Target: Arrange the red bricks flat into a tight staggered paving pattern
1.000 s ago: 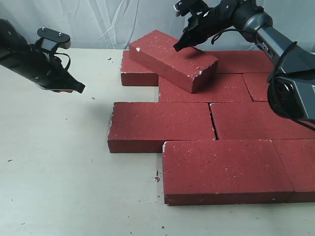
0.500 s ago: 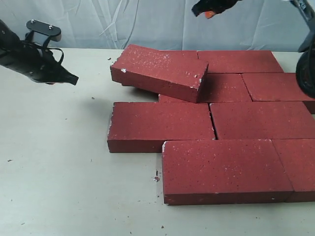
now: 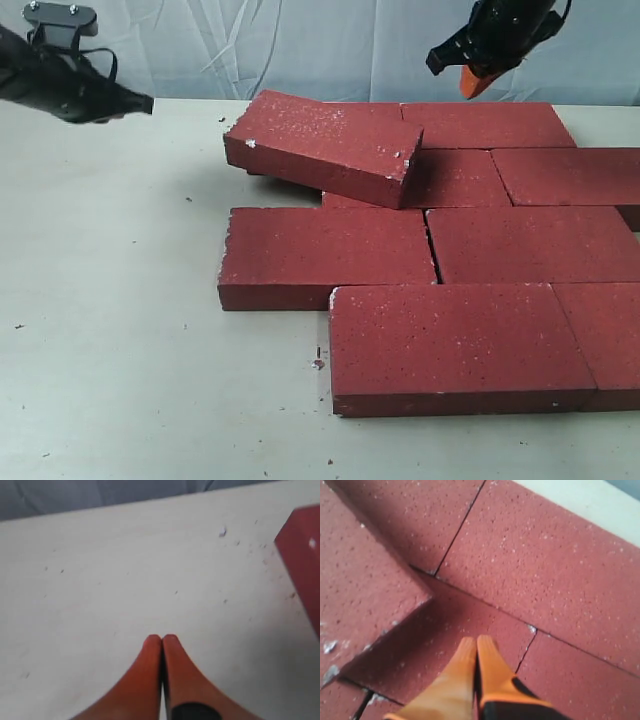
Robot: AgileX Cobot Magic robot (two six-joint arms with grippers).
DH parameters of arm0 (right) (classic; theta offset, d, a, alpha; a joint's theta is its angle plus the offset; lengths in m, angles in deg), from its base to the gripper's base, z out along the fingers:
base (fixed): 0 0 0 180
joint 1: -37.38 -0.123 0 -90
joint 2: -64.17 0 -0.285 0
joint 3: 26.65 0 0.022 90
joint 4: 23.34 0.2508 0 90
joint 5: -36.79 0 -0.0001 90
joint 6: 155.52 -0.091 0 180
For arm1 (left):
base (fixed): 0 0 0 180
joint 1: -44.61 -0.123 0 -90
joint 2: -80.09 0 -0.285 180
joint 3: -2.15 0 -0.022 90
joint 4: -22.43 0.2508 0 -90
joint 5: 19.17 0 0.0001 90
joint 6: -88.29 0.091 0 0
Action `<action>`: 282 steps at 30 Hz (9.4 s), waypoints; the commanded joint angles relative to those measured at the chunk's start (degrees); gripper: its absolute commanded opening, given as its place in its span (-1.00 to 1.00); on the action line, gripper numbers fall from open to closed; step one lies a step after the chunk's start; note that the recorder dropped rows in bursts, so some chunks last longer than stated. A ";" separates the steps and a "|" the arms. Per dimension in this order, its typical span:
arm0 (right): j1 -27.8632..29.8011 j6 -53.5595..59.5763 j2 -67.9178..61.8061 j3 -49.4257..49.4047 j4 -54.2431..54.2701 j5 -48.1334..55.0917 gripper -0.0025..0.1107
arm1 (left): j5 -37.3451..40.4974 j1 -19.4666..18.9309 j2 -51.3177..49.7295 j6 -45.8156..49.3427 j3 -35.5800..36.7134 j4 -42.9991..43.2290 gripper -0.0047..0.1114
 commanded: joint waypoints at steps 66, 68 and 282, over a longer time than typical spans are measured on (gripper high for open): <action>-22.69 9.06 -4.44 -5.50 25.35 -26.43 -0.97 | 31.18 -13.98 9.01 -6.43 -1.16 5.76 -0.92; -24.72 9.06 -7.33 -3.25 25.35 -27.39 -0.97 | 28.02 -16.21 9.90 -6.29 2.68 6.14 -0.92; -24.14 3.09 -17.97 8.69 7.22 -11.48 -0.97 | 22.25 -21.49 -10.31 48.05 8.89 -54.91 -0.92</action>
